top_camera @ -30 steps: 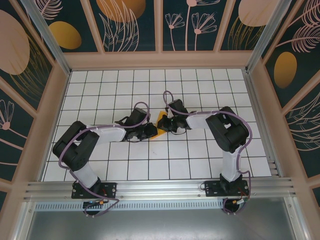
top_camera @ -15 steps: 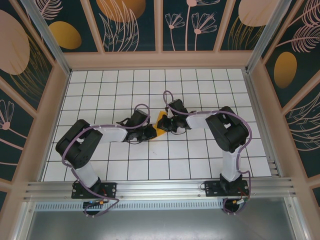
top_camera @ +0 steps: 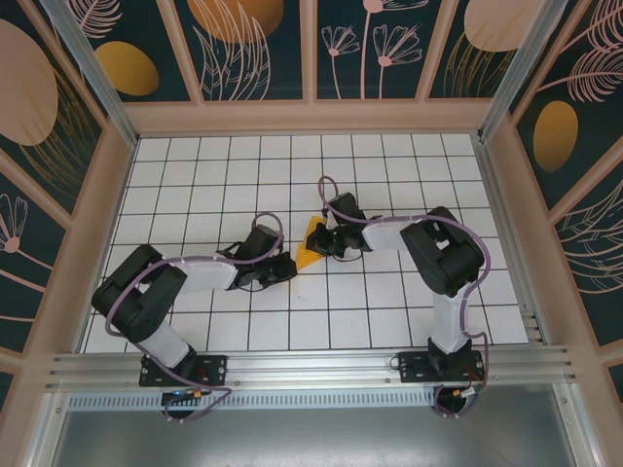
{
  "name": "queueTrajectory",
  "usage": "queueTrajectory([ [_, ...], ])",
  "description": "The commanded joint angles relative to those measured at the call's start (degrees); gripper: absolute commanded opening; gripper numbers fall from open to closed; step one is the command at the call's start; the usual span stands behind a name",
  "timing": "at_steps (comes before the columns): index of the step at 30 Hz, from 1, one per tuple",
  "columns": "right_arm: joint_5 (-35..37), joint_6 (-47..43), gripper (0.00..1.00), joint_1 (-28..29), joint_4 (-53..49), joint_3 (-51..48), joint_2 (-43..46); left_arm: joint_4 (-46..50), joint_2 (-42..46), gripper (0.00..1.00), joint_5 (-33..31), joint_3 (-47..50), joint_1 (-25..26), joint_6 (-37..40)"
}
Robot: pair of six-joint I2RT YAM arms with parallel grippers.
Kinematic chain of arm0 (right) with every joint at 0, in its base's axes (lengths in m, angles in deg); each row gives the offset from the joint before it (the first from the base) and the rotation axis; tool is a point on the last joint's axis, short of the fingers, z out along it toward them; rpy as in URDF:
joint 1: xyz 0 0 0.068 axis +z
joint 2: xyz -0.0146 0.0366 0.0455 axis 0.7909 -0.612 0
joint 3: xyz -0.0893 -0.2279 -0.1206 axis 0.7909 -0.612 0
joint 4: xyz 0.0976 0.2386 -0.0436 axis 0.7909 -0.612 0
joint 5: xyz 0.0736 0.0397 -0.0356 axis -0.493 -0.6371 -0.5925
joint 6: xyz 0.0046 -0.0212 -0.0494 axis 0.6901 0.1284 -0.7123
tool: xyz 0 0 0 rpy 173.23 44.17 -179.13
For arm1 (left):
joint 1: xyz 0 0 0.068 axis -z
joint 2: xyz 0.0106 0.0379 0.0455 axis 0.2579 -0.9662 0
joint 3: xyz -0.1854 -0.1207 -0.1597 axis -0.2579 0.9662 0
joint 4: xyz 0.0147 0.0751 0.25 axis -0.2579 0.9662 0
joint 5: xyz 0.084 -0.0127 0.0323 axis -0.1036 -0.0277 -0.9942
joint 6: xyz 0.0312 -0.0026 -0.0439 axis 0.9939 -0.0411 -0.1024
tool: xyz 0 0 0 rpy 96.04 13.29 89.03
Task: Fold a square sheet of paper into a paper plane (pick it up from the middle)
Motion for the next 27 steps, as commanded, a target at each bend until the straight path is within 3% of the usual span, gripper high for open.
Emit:
queueTrajectory([
  [1, 4.2, 0.0, 0.05, -0.2, -3.7, -0.8, -3.8, 7.4, 3.6, 0.09, -4.2, 0.6, 0.4, -0.5],
  [7, 4.1, -0.3, 0.05, -0.2, -3.8, -0.6, -3.9, -3.6, 8.2, 0.11, -8.7, -0.2, 0.2, -2.9],
  [14, 3.7, -0.2, 0.05, -0.3, -3.6, -0.3, -3.8, -16.1, -0.5, 0.10, 0.1, -0.1, 0.3, -7.7],
  [27, 2.6, -0.5, 0.05, -0.2, -3.0, 0.1, -2.7, -7.9, -5.5, 0.04, -4.3, -0.9, 0.3, -6.7],
])
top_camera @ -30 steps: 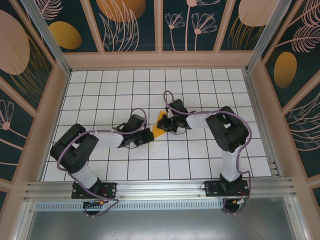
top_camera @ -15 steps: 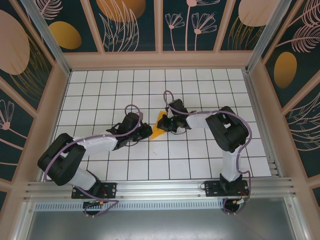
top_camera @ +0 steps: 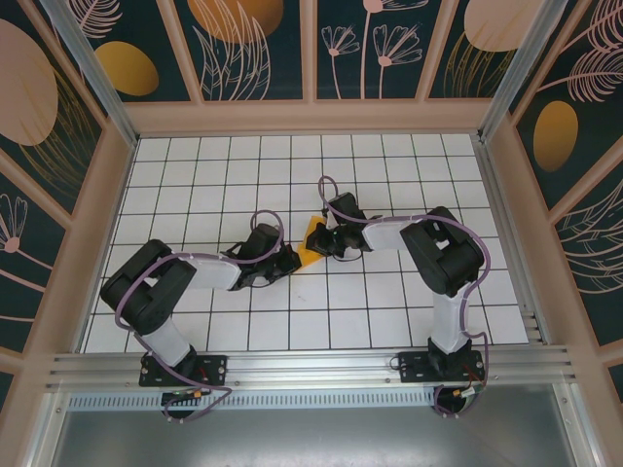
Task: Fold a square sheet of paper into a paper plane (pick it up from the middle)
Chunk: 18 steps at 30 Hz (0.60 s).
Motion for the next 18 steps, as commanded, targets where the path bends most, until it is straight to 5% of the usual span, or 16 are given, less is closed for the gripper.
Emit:
queueTrajectory([
  [1, 2.8, -0.6, 0.05, -0.2, -3.0, 0.1, -2.5, 4.3, -1.0, 0.04, -2.7, -0.8, 0.2, 0.2],
  [18, -3.9, -1.2, 0.05, 1.6, 0.9, 0.3, 0.7, 3.5, -1.3, 0.00, -2.5, 0.8, 0.2, -1.1],
])
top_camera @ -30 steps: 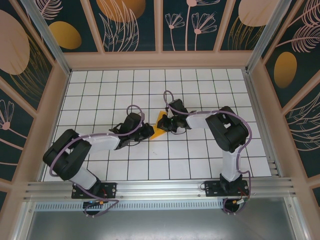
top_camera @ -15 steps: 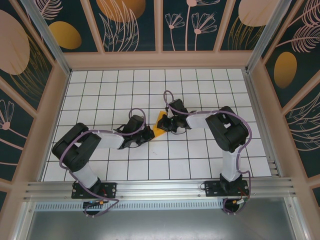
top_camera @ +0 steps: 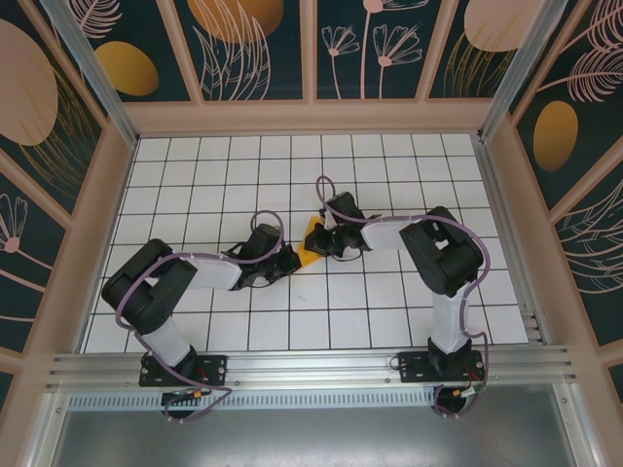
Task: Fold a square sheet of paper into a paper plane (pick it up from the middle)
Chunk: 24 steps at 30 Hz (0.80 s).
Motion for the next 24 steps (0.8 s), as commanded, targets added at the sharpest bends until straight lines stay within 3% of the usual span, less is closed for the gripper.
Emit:
queueTrajectory([
  [1, -2.5, 0.5, 0.05, 1.0, 1.9, -0.9, 0.5, 3.1, -1.2, 0.00, -1.8, 1.0, 0.2, -0.8],
  [24, -2.5, -2.1, 0.04, 2.2, -2.7, -1.6, 0.7, 2.7, -1.2, 0.00, -1.8, 1.8, 0.1, -2.0],
])
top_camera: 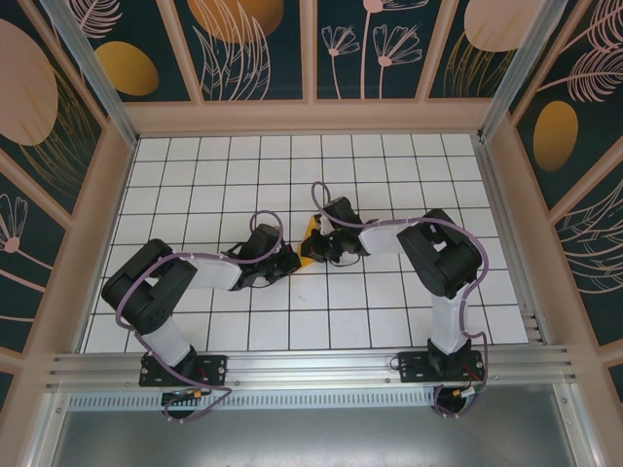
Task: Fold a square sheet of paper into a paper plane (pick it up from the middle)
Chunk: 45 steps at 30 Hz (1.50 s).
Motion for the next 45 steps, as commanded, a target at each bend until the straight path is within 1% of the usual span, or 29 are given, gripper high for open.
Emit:
queueTrajectory([
  [1, 1.1, -2.0, 0.03, 0.1, -5.5, 0.6, -0.1, 3.0, -1.2, 0.00, -1.8, 1.7, 0.1, -0.9],
  [7, 5.9, -2.4, 0.02, -4.1, -6.9, 1.0, -1.9, 3.9, -1.2, 0.00, -1.5, 2.8, 0.2, -1.2],
  [10, 6.6, -3.5, 0.02, -6.2, -7.1, 2.1, -2.3, 4.2, -1.2, 0.00, -1.2, 3.5, 0.2, -1.4],
  [13, 7.0, -4.8, 0.02, -6.5, -7.5, 3.7, -3.1, 4.1, -1.2, 0.00, -0.8, 4.0, 0.2, -1.4],
  [14, 7.2, -5.3, 0.02, -8.5, -7.6, 4.2, -3.4, 4.0, -1.2, 0.00, -0.8, 4.3, 0.2, -1.5],
  [22, 8.6, -8.0, 0.03, -14.5, -8.6, 8.4, -6.0, 3.9, -1.2, 0.00, -0.1, 4.1, 0.2, -1.3],
  [27, 9.0, -9.5, 0.05, -17.9, -10.3, 12.0, -6.0, 4.2, -0.9, 0.00, 0.2, 3.3, 0.1, -0.5],
  [30, 8.7, -10.2, 0.10, -18.8, -11.0, 12.9, -3.5, 4.7, 0.2, 0.00, 0.3, 1.3, 0.2, 1.0],
  [31, 8.6, -10.4, 0.12, -18.7, -11.1, 12.7, -2.0, 4.8, 0.8, 0.02, 0.3, 0.2, 0.1, 1.6],
  [32, 8.1, -10.3, 0.16, -18.7, -10.9, 12.1, -0.5, 4.9, 1.4, 0.05, 0.3, -1.1, 0.1, 2.2],
  [35, 7.5, -9.1, 0.26, -18.3, -9.9, 9.1, 3.7, 5.1, 3.4, 0.21, 0.2, -5.5, 0.2, 4.0],
  [38, 7.8, -6.8, 0.37, -17.2, -8.7, 4.5, 7.9, 4.9, 5.6, 0.34, -1.3, -8.6, 0.1, 5.0],
  [41, 8.3, -3.9, 0.43, -15.2, -6.9, 0.7, 11.3, 5.7, 7.5, 0.41, -4.0, -9.7, 0.0, 6.2],
  [45, 9.4, -0.7, 0.47, -12.0, -5.9, -1.4, 12.4, 6.7, 9.0, 0.51, -6.4, -9.1, -1.1, 7.4],
])
